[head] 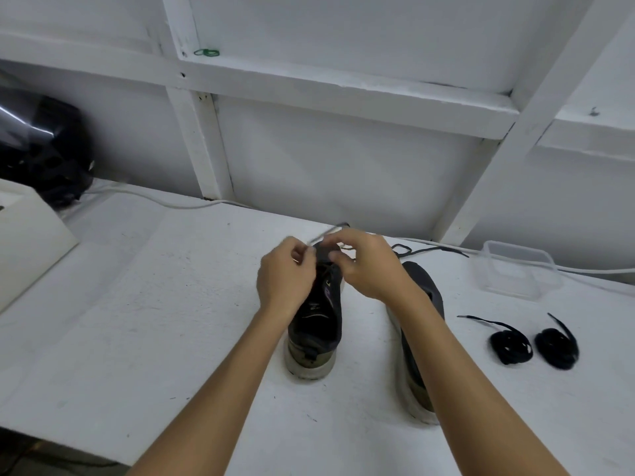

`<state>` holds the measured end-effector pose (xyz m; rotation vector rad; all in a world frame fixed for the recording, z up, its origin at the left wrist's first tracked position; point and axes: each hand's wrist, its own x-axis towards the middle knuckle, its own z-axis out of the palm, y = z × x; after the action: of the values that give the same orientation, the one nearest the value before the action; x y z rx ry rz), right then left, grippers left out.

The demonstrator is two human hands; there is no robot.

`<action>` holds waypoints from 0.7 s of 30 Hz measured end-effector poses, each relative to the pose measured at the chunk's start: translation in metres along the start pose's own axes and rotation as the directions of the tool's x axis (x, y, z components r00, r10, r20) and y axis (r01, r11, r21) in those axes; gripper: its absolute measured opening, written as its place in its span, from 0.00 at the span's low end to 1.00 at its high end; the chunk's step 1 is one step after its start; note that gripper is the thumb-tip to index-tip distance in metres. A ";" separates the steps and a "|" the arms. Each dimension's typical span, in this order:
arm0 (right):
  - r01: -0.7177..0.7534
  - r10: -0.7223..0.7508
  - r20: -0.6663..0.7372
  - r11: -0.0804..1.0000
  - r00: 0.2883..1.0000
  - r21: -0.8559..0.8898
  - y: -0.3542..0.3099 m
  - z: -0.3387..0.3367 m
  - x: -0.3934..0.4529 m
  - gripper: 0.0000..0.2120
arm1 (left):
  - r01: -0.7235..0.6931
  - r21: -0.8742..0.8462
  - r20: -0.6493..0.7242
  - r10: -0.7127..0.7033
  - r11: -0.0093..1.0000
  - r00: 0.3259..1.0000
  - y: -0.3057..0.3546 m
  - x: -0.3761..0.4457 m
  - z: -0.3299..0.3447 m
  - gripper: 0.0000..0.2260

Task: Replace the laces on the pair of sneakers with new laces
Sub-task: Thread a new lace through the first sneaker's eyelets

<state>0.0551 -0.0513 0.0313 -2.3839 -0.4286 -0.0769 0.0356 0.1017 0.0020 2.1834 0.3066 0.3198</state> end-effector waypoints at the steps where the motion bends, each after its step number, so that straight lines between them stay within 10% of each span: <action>1: 0.003 -0.002 -0.026 0.999 1.000 0.044 0.004 0.001 -0.001 0.10 | 0.056 -0.074 -0.054 -0.060 0.996 0.997 0.001 0.006 -0.005 0.07; 5: -0.073 0.079 -0.070 0.994 0.994 0.087 0.018 0.001 -0.003 0.13 | 0.248 -0.199 -0.136 -0.277 0.948 0.951 -0.018 0.022 -0.021 0.06; 12: -0.271 0.276 0.066 0.960 0.959 -0.075 0.044 0.016 -0.006 0.15 | 0.389 0.058 -0.092 -0.383 0.919 0.919 -0.077 0.012 -0.014 0.21; 16: -0.231 0.255 0.120 0.956 0.960 -0.180 0.044 0.023 -0.001 0.26 | 0.292 0.359 -0.052 -0.294 0.886 0.954 -0.087 0.009 -0.009 0.24; 21: -0.189 0.258 0.200 0.932 0.945 -0.309 0.040 0.021 0.011 0.15 | 0.039 0.238 -0.023 -0.034 0.970 0.999 -0.067 0.016 -0.003 0.09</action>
<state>0.0770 -0.0624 -0.0086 -2.7260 -0.2628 0.2726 0.0425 0.1485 -0.0484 2.4090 0.4136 0.2951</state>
